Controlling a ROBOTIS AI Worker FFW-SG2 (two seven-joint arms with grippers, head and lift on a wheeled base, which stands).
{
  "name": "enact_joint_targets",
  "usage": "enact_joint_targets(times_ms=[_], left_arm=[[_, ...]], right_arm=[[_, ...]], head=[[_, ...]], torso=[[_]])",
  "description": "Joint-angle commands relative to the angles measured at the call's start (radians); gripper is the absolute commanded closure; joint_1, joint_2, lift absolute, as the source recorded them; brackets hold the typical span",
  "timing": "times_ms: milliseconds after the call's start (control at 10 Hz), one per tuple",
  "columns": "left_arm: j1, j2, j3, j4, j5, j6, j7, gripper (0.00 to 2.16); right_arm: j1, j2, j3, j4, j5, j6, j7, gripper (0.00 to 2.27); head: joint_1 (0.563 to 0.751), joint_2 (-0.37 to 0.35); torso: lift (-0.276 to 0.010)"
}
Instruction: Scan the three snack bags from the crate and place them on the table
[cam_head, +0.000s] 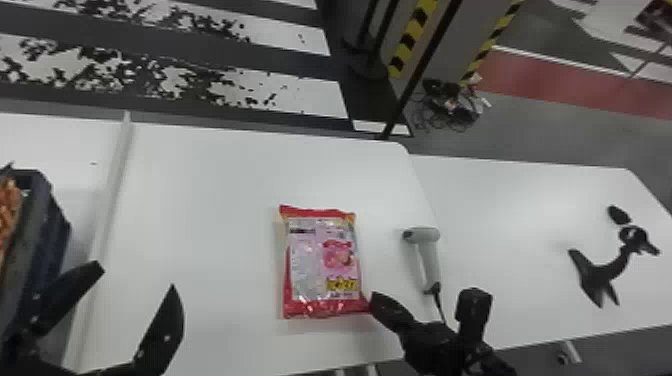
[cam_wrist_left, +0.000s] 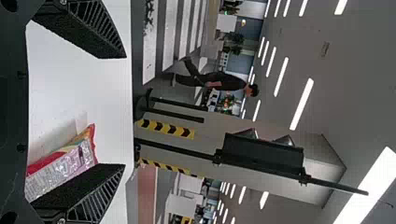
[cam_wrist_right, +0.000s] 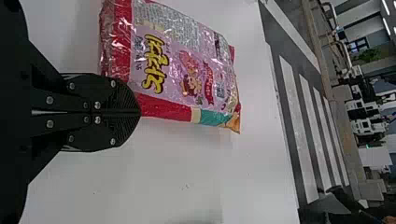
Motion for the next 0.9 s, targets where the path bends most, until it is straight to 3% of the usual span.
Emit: enact_joint_targets(times_ms=[0, 400, 500, 600, 700, 800], left_arm=[[-0.004, -0.001, 0.009, 0.001, 0.017, -0.024, 0.01, 0.03], [0.01, -0.004, 0.091, -0.054, 0.096, -0.031, 0.125, 0.03], [0.022, -0.007, 0.121, -0.071, 0.1, -0.012, 0.154, 0.03], [0.033, -0.01, 0.163, -0.104, 0.123, 0.062, 0.168, 0.03], [0.041, -0.013, 0.19, -0.142, 0.143, 0.154, 0.189, 0.03], [0.051, -0.013, 0.193, -0.17, 0.142, 0.184, 0.202, 0.03]], right_arm=[[0.017, 0.009, -0.011, -0.019, -0.003, -0.006, 0.0, 2.25], [0.055, 0.018, -0.136, -0.074, -0.078, 0.012, 0.012, 2.24], [0.057, 0.02, -0.176, -0.091, -0.101, 0.064, 0.015, 2.03], [0.058, 0.02, -0.216, -0.112, -0.108, 0.092, 0.038, 1.63], [0.055, 0.02, -0.254, -0.123, -0.109, 0.092, 0.06, 0.75], [0.035, 0.02, -0.279, -0.106, -0.103, 0.061, 0.107, 0.26]], head=[[0.695, -0.35], [0.695, -0.344], [0.695, -0.338], [0.695, -0.332], [0.695, -0.322], [0.695, -0.319]], torso=[[-0.062], [-0.062], [-0.062], [-0.062], [-0.062], [-0.062]])
